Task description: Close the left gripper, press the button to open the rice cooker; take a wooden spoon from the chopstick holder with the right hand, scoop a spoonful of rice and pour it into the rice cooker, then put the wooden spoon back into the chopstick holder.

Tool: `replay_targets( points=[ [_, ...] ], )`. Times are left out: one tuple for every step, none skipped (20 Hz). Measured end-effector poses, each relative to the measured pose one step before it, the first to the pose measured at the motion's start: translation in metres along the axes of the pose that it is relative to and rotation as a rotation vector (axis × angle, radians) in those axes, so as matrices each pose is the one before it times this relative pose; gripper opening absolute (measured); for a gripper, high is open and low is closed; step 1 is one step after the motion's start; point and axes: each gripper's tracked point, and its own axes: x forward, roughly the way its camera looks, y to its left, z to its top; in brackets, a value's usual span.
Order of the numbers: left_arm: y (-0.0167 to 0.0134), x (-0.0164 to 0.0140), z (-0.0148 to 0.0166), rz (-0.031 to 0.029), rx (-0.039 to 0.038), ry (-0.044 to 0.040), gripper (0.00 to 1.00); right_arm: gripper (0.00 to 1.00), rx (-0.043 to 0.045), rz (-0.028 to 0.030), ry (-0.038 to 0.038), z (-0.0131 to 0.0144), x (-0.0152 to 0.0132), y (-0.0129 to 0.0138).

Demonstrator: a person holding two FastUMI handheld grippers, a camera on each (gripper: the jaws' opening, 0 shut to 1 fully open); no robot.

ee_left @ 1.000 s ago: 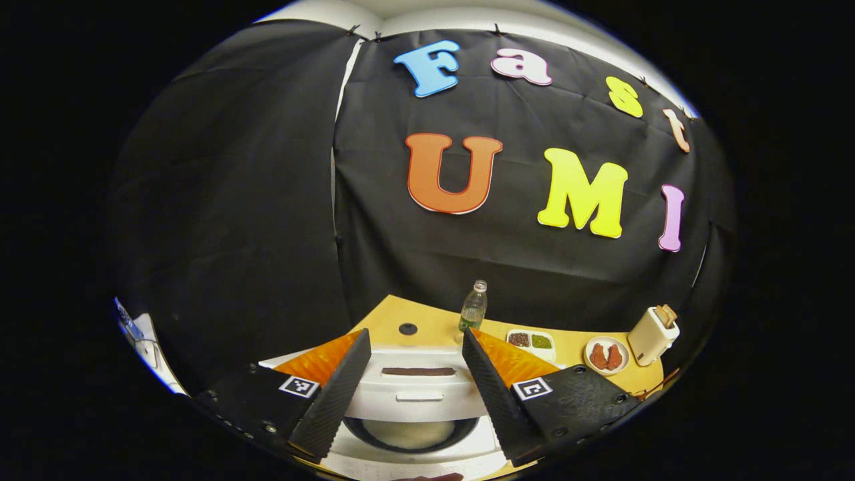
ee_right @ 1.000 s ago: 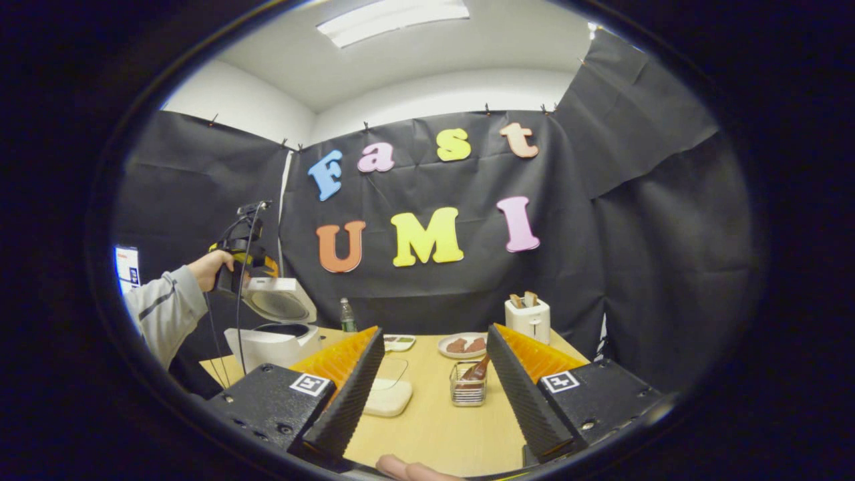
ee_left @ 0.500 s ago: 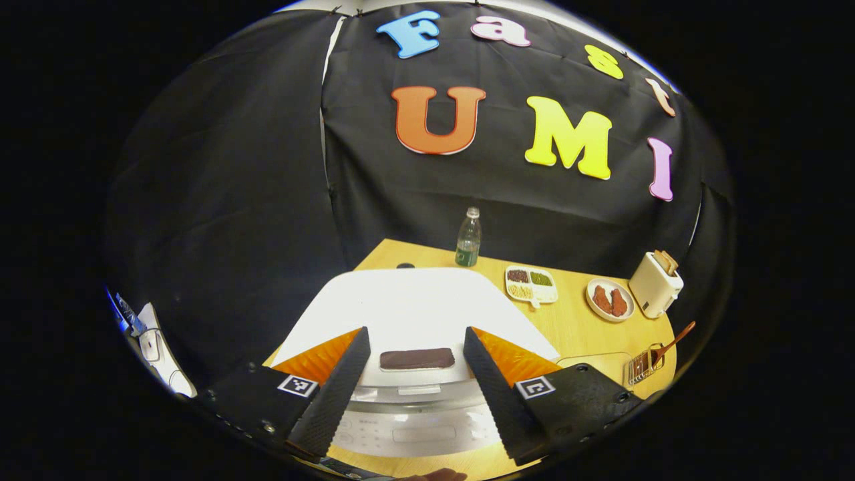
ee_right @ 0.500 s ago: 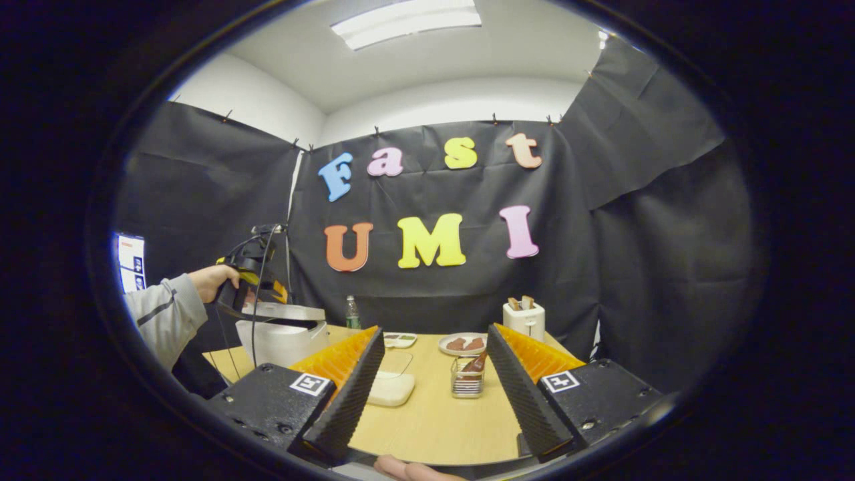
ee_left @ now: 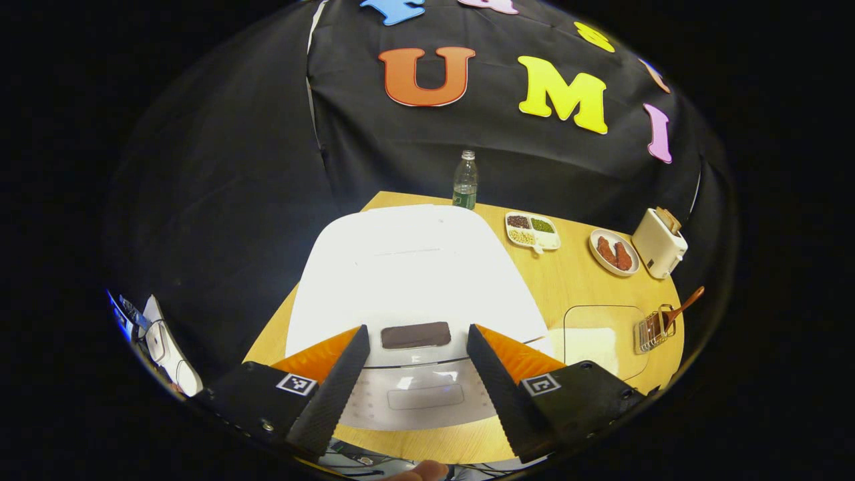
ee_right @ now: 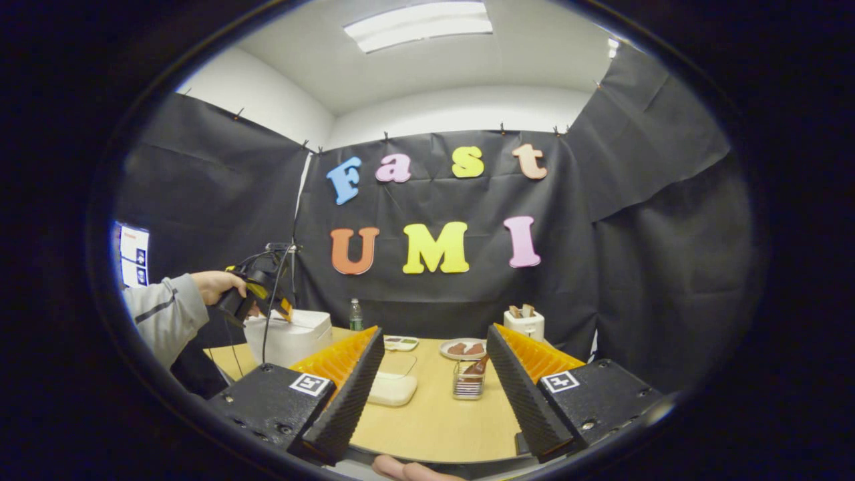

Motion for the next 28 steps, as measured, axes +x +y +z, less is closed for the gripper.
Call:
replay_targets(
  points=[
    [-0.00034, 0.00097, -0.00133, -0.00094, 0.00181, -0.00965, 0.96, 0.99, -0.00076, 0.00113, 0.00266, -0.00121, 0.00004, 0.00061],
    [0.00004, 0.00095, 0.00121, 0.00017, -0.00218, -0.01517, 0.96, 1.00, 0.00111, 0.00017, 0.00534, -0.00125, 0.00046, 0.00091],
    [0.00124, -0.00008, 0.00188, 0.00499, -0.00548, -0.02250, 0.96, 1.00, 0.00313, -0.00083, 0.00624, -0.00166, 0.00134, -0.00021],
    [0.00174, 0.00174, 0.00139, 0.00885, -0.01288, -0.01991, 0.96, 0.99, 0.00411, -0.00181, 0.00714, -0.00264, 0.00169, -0.00048],
    [0.00073, 0.00106, 0.00096, 0.00982, -0.01591, -0.01184, 1.00, 0.99, 0.00411, -0.00223, 0.00890, -0.00168, 0.00136, -0.00087],
    [0.00007, 0.00100, 0.00053, 0.00653, -0.00948, -0.00920, 0.97, 0.99, 0.00343, -0.00270, 0.01055, -0.00271, 0.00207, -0.00124],
    [0.00166, 0.00186, -0.00125, 0.00595, -0.00145, -0.00079, 0.97, 0.99, 0.00262, -0.00570, 0.00694, -0.00111, 0.00143, -0.00238],
    [0.00078, -0.00001, 0.00002, 0.00897, 0.00422, -0.00397, 0.98, 1.00, 0.00151, -0.01018, 0.00113, 0.00074, 0.00077, -0.00424],
    [0.00024, -0.00144, 0.00196, 0.00910, 0.00000, -0.00712, 0.97, 1.00, -0.00044, -0.01203, -0.00042, 0.00056, 0.00209, -0.00422],
    [-0.00224, -0.00099, 0.00055, -0.00226, -0.00252, -0.00392, 0.98, 0.99, -0.00093, -0.01195, -0.00059, 0.00003, 0.00087, -0.00486],
    [-0.00356, -0.00395, -0.00010, -0.00818, -0.00049, -0.00592, 0.96, 0.99, -0.00111, -0.01259, 0.00061, 0.00075, 0.00232, -0.00499],
    [-0.00230, -0.00320, -0.00091, -0.00800, 0.00346, -0.00089, 0.96, 0.99, 0.00170, -0.01359, 0.00463, -0.00284, 0.00324, -0.00403],
    [0.00025, -0.00582, -0.00279, 0.00218, -0.00010, -0.00017, 0.96, 0.99, 0.00375, -0.00879, 0.00870, -0.00166, 0.00244, -0.00314],
    [0.00011, -0.00508, 0.00292, 0.00916, 0.00230, -0.01602, 0.96, 0.99, 0.00486, -0.00762, 0.00874, -0.00338, 0.00177, -0.00215],
    [0.00001, -0.00754, 0.00566, 0.00171, 0.00113, -0.03322, 0.96, 1.00, 0.00515, -0.00743, 0.00498, -0.00081, 0.00155, -0.00339],
    [-0.00317, -0.00925, 0.00553, -0.01100, -0.00303, -0.03550, 0.96, 1.00, 0.00327, -0.00908, 0.00481, -0.00109, 0.00233, -0.00346],
    [-0.00431, -0.01077, 0.00530, -0.01525, -0.00531, -0.03562, 0.96, 0.99, 0.00088, -0.00789, 0.00504, -0.00025, 0.00185, -0.00278],
    [-0.00345, -0.01061, 0.00337, -0.01415, -0.00801, -0.02954, 0.96, 1.00, -0.00068, -0.00693, 0.00495, -0.00172, 0.00205, -0.00190],
    [-0.00500, -0.01102, 0.00484, -0.01182, -0.00768, -0.02843, 0.96, 1.00, -0.00102, -0.00659, 0.00495, -0.00065, 0.00165, -0.00230],
    [-0.00421, -0.01144, 0.00493, -0.01321, -0.00246, -0.03535, 0.96, 1.00, 0.00036, -0.00863, 0.00636, -0.00167, 0.00238, -0.00270],
    [-0.00455, -0.01112, 0.00682, -0.01056, -0.00040, -0.03711, 0.96, 1.00, 0.00186, -0.00948, 0.00707, -0.00102, 0.00236, -0.00257],
    [-0.00429, -0.01280, 0.00536, -0.01512, -0.00096, -0.03572, 0.96, 1.00, 0.00337, -0.00873, 0.00722, -0.00077, 0.00136, -0.00219],
    [-0.00601, -0.01227, 0.00559, -0.01328, 0.00266, -0.03322, 0.96, 1.00, 0.00443, -0.00534, 0.00701, -0.00084, 0.00129, -0.00134],
    [-0.00513, -0.01214, 0.00376, -0.01531, 0.00423, -0.03224, 0.95, 1.00, 0.00353, -0.00164, 0.00489, -0.00060, -0.00023, -0.00040],
    [-0.00571, -0.01175, 0.00319, -0.01605, 0.00379, -0.02556, 0.95, 1.00, 0.00226, -0.00397, 0.00381, -0.00012, 0.00148, -0.00159],
    [-0.00610, -0.01166, 0.00258, -0.01555, 0.00377, -0.02601, 0.95, 0.96, 0.00118, -0.00707, 0.00373, -0.00051, 0.00065, -0.00245],
    [-0.00323, -0.01107, 0.00066, -0.01321, 0.00379, -0.02577, 0.95, 1.00, -0.00019, -0.00522, 0.00308, -0.00053, 0.00065, -0.00177],
    [-0.00427, -0.00964, 0.00119, -0.01272, 0.00243, -0.02883, 0.95, 1.00, -0.00097, -0.00466, 0.00125, 0.00022, -0.00016, -0.00168]
  ],
)
